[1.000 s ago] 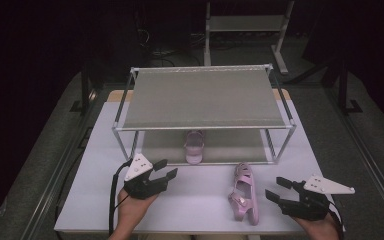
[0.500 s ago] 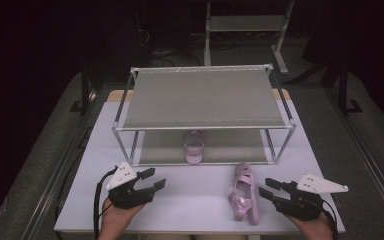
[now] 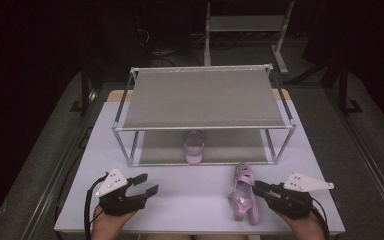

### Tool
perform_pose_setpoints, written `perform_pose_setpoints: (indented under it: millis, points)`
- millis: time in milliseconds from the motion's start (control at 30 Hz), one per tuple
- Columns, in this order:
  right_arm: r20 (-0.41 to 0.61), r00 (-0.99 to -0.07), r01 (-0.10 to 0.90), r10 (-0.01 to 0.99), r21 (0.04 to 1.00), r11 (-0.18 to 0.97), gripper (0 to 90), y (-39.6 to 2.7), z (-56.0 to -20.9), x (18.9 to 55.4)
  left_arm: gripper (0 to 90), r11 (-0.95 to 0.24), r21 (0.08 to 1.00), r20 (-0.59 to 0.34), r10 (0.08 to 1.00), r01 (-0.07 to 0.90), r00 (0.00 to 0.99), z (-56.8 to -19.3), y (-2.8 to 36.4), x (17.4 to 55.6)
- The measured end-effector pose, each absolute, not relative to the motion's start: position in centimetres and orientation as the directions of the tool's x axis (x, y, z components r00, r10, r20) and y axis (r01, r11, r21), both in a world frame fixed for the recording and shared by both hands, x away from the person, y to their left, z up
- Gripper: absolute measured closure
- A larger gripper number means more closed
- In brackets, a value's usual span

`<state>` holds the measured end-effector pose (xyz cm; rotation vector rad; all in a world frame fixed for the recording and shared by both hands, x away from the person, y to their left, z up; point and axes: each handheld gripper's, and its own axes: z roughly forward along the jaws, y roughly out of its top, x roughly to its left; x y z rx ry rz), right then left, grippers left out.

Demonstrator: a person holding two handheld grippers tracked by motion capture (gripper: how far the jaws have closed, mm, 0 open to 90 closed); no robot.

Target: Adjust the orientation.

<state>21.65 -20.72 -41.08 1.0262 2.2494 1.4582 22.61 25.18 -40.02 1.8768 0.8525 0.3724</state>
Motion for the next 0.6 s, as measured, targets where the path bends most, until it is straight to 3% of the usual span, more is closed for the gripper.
perform_pose_setpoints:
  millis: [600]
  points:
    - [0.179,-0.677,0.468,0.714,0.853,0.230,77.4,-22.2,-42.0,21.7,43.0,-0.261,0.881,-0.112,0.695,0.394,0.710,-40.2,25.2,22.5]
